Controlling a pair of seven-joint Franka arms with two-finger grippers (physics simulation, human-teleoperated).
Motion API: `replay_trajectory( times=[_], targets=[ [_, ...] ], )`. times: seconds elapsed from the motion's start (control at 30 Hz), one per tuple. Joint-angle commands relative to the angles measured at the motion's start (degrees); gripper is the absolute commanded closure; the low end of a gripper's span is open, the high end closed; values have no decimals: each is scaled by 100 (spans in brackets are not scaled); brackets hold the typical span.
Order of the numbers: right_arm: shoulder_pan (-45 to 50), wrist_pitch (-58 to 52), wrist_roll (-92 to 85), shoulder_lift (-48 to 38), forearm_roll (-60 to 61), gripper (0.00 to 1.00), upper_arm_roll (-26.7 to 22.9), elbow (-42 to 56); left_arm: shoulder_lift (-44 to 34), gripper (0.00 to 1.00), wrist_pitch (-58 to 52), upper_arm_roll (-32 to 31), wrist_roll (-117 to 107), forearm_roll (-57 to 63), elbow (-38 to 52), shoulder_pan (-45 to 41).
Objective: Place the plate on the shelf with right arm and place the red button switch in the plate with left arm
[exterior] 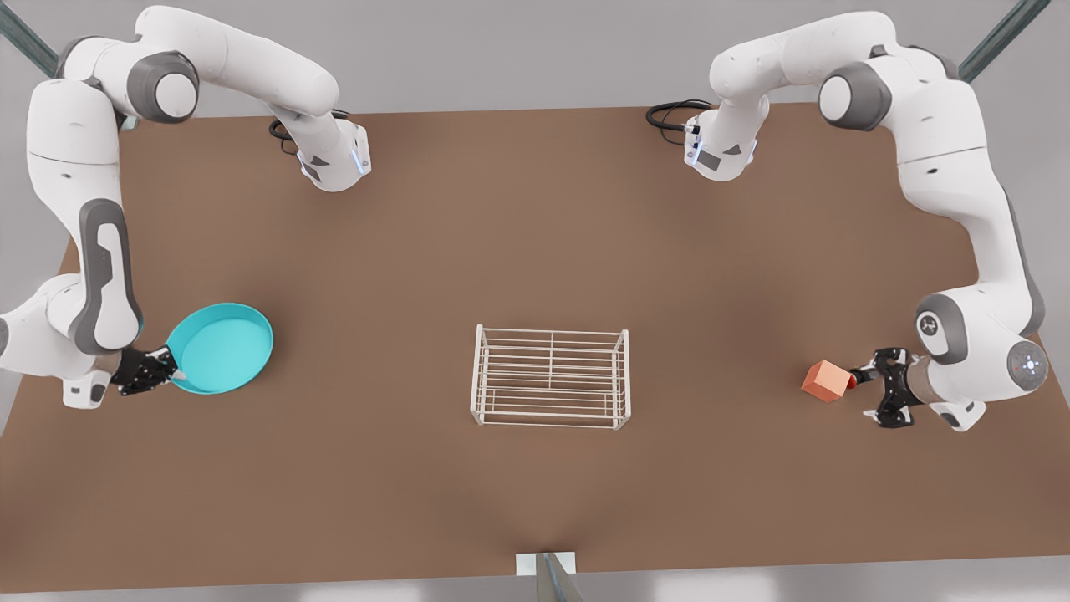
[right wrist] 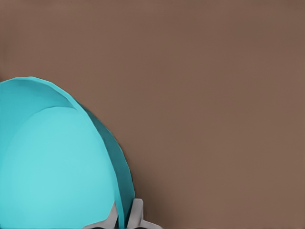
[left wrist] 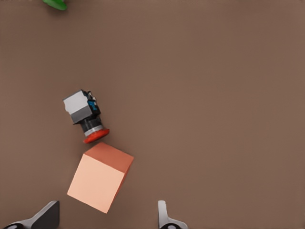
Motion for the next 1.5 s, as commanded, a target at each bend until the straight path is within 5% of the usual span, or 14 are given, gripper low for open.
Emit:
replay_trajectory(
  times=[0.0, 0.17, 0.67, 0.97, 1.47],
  targets=[
    [-6, -333, -51, -99, -14, 83, 112, 19, 25, 0, 427, -8, -247, -9, 3, 119],
    [126, -702, 722, -397, 109, 83, 763, 45, -98, 0, 866, -8, 351, 9, -717, 330],
    [2174, -1616, 3368, -521, 443, 83, 807, 1434, -28, 0, 2342, -17, 685, -290, -1464, 927],
    [2974, -1616, 5073, -380, 452, 83, 807, 1478, -54, 0, 3037, 0, 677, -255, -2036, 989],
    [4705, -1168, 7174, 745, 698, 83, 780, 2726, -160, 0, 3485, 0, 527, -255, -2581, 1015]
  ],
)
